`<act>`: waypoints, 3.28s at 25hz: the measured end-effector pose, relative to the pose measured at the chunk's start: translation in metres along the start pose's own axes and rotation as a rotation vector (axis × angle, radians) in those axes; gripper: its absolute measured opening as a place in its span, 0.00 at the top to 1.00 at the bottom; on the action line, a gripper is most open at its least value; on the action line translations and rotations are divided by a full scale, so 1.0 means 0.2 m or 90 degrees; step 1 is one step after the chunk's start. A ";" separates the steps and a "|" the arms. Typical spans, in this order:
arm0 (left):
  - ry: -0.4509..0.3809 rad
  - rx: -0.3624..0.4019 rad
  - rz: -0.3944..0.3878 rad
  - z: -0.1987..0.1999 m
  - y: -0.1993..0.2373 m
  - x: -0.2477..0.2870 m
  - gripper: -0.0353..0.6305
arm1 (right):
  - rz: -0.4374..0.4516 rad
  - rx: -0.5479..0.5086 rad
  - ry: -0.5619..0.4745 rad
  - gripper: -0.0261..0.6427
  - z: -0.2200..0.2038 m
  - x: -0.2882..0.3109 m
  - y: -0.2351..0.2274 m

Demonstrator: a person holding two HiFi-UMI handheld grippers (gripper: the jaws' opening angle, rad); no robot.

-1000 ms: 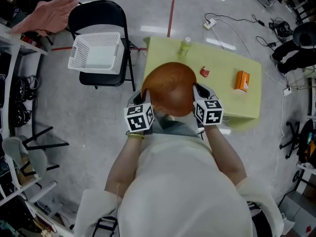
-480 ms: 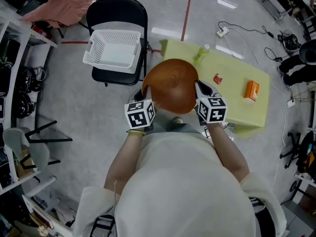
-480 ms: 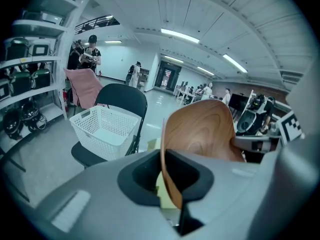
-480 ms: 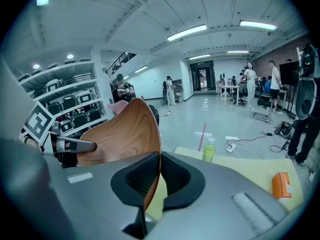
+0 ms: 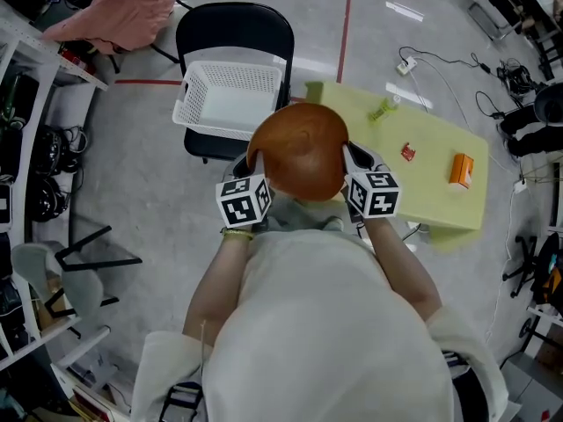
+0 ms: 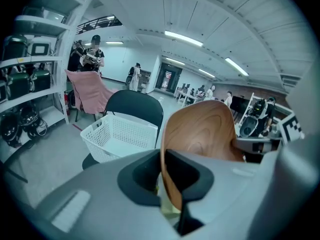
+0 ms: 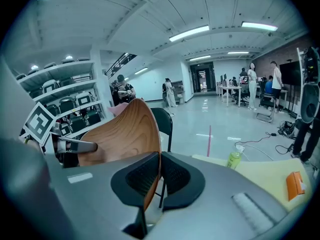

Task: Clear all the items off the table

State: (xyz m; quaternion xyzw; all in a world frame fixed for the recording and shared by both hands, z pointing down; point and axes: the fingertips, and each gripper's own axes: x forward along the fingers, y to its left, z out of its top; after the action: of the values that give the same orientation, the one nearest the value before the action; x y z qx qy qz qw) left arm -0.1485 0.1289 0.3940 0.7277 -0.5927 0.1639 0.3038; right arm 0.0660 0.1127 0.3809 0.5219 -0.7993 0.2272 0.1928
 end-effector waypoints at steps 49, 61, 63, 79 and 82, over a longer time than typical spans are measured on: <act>0.044 -0.014 0.041 0.35 1.29 0.31 0.88 | 0.052 -0.016 0.069 0.94 0.31 1.13 0.84; 0.120 0.007 0.044 0.32 1.44 0.73 0.87 | 0.040 0.016 0.137 0.94 0.23 1.54 0.72; 0.135 0.004 0.048 0.31 1.48 0.80 0.87 | 0.037 0.025 0.146 0.94 0.21 1.60 0.71; 0.229 0.058 0.063 0.23 1.58 1.17 0.86 | -0.011 0.086 0.194 0.94 -0.02 1.92 0.58; 0.249 0.067 0.076 0.20 1.61 1.21 0.86 | -0.014 0.088 0.205 0.94 -0.05 1.97 0.57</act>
State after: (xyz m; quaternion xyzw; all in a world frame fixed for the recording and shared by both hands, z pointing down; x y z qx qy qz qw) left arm -0.4032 -0.1176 0.5889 0.6604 -0.5551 0.3508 0.3642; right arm -0.1895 -0.1353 0.5859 0.4993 -0.7350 0.3601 0.2842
